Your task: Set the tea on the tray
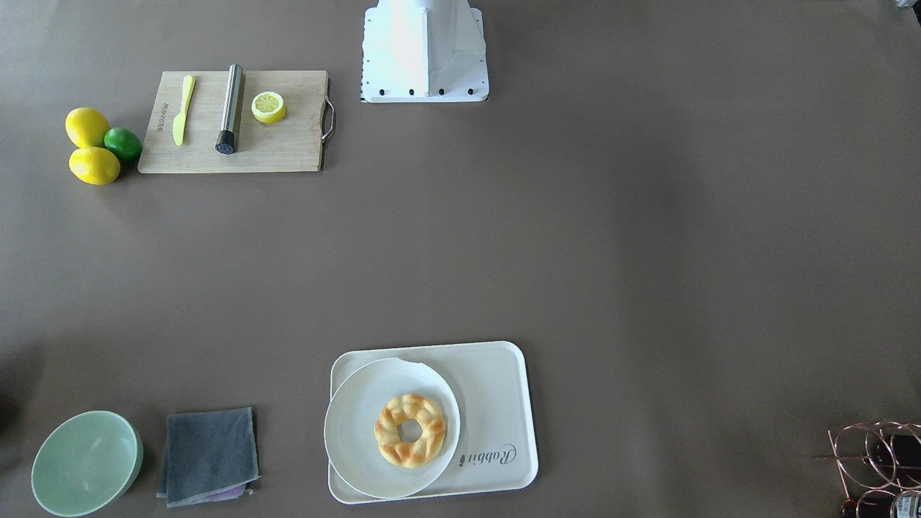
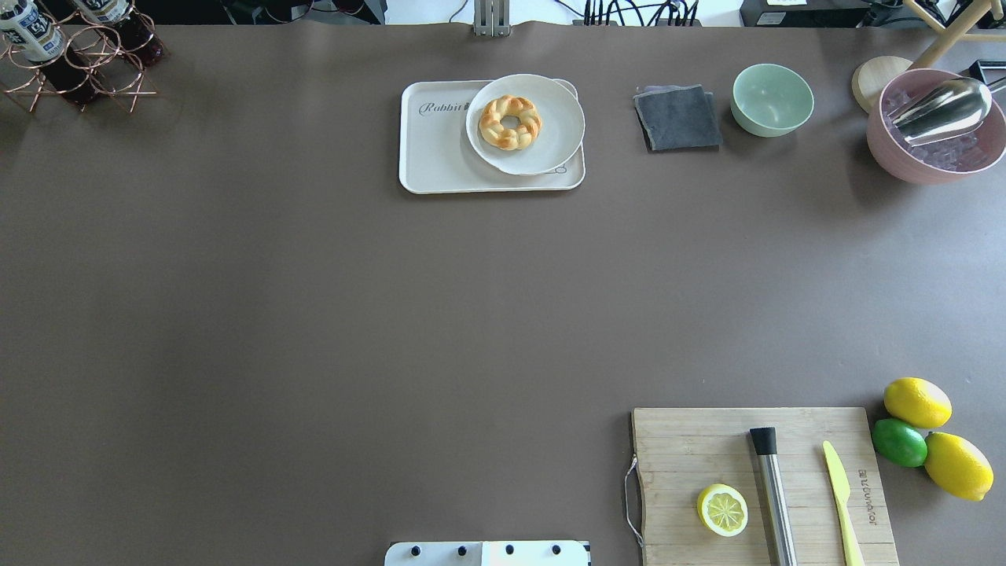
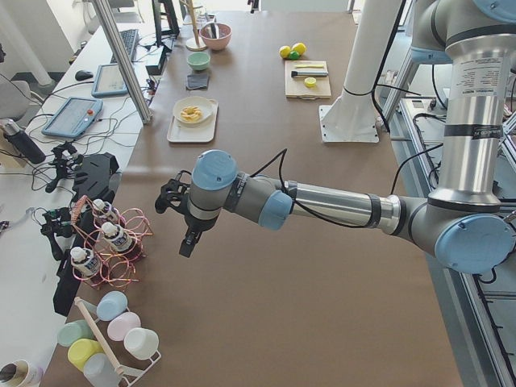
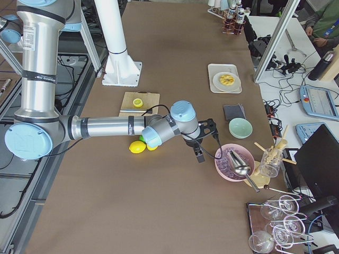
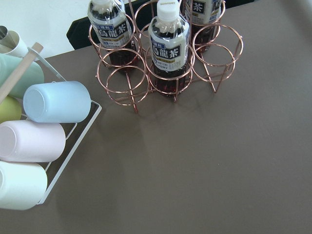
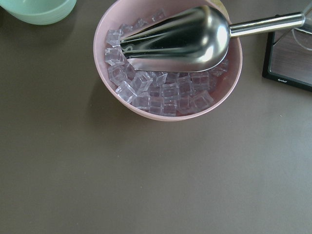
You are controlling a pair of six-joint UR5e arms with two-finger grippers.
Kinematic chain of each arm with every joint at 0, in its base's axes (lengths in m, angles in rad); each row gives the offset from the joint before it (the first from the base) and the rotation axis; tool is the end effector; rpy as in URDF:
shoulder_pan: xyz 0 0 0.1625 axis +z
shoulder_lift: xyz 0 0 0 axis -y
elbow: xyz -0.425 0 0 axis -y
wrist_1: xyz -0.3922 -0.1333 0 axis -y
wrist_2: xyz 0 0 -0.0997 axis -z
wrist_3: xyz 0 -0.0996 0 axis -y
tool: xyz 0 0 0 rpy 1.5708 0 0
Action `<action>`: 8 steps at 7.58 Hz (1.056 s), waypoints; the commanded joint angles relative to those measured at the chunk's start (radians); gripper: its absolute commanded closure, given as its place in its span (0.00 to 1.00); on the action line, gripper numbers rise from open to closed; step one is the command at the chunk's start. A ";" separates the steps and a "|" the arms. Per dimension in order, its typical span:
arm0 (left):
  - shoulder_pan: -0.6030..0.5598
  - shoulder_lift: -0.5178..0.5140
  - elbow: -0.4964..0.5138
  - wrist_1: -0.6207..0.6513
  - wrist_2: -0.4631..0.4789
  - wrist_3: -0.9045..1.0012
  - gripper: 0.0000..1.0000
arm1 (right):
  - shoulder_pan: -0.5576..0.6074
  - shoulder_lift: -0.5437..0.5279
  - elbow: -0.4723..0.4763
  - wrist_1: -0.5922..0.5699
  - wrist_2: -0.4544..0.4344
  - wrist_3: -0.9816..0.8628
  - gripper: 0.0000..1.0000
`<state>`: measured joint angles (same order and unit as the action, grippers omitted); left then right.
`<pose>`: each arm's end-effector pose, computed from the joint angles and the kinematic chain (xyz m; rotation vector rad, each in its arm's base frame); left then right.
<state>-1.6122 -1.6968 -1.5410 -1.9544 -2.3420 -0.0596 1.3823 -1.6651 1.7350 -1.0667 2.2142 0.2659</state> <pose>-0.0872 -0.5621 0.5638 0.4482 0.7593 0.0906 -0.0174 -0.4835 0.5710 0.3984 -0.7334 -0.1117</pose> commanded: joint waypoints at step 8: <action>0.222 -0.322 0.540 -0.659 0.366 -0.635 0.04 | -0.098 0.173 -0.071 0.005 -0.007 0.197 0.00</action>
<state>-1.4368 -1.9741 -1.0915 -2.4950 -2.0462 -0.6051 1.2869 -1.4934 1.6625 -1.0631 2.2102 0.4518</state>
